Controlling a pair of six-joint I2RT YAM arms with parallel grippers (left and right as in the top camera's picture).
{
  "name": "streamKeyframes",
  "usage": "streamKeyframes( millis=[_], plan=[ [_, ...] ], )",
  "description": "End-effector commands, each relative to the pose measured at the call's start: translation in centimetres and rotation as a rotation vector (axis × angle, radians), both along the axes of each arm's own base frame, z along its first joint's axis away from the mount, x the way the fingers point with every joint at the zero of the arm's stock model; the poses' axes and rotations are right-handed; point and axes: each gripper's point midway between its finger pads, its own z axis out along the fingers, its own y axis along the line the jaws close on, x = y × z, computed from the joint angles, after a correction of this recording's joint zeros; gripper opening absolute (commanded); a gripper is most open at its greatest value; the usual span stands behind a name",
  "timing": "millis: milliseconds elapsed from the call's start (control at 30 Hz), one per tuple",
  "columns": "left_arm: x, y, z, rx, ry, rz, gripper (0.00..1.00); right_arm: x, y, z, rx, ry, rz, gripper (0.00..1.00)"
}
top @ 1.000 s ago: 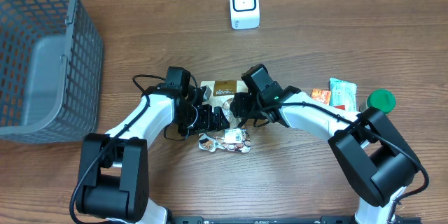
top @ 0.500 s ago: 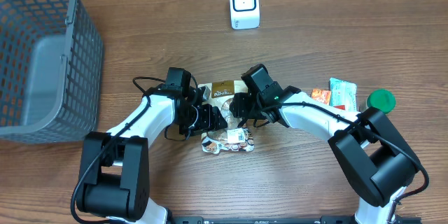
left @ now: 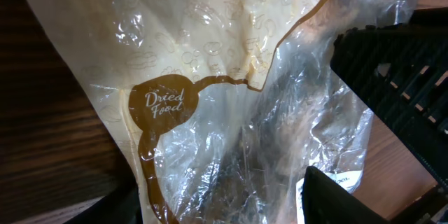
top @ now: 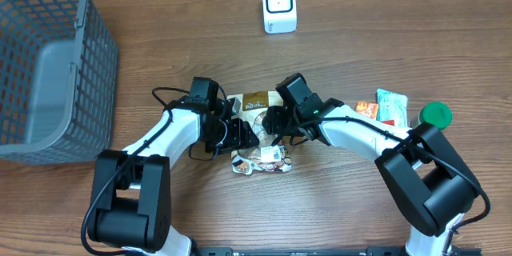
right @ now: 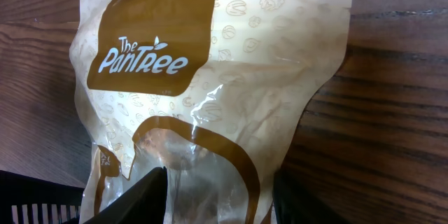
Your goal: Scan the item barcode
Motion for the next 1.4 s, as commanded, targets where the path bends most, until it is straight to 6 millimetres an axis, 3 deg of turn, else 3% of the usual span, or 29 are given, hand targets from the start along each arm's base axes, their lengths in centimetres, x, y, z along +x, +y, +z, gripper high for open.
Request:
streamKeyframes(
  millis=[0, 233, 400, 600, 967, 1367],
  plan=[
    [-0.4, 0.5, -0.9, 0.035, 0.019, 0.005, 0.60, -0.9, -0.4, -1.8, -0.035, 0.045, -0.001, 0.50],
    [-1.5, 0.7, -1.2, 0.049, 0.063, 0.002, 0.64, -0.9, -0.4, -1.8, -0.035, 0.045, -0.001, 0.50],
    [-2.1, 2.4, -1.9, 0.155, 0.086, 0.014, 0.67, -0.9, -0.4, -1.8, -0.035, 0.044, -0.001, 0.50],
    [-2.8, 2.4, -1.9, 0.162, 0.117, 0.022, 0.70, -0.9, -0.4, -1.8, -0.035, 0.044, -0.001, 0.50],
    [-3.8, -0.4, -1.3, 0.081, 0.154, -0.003, 0.77, -0.9, -0.4, -1.8, -0.035, 0.045, -0.001, 0.50],
    [-3.1, -1.4, -1.4, 0.076, 0.107, -0.023, 0.44, -0.9, -0.4, -1.8, -0.035, 0.045, -0.001, 0.50]
  ],
)
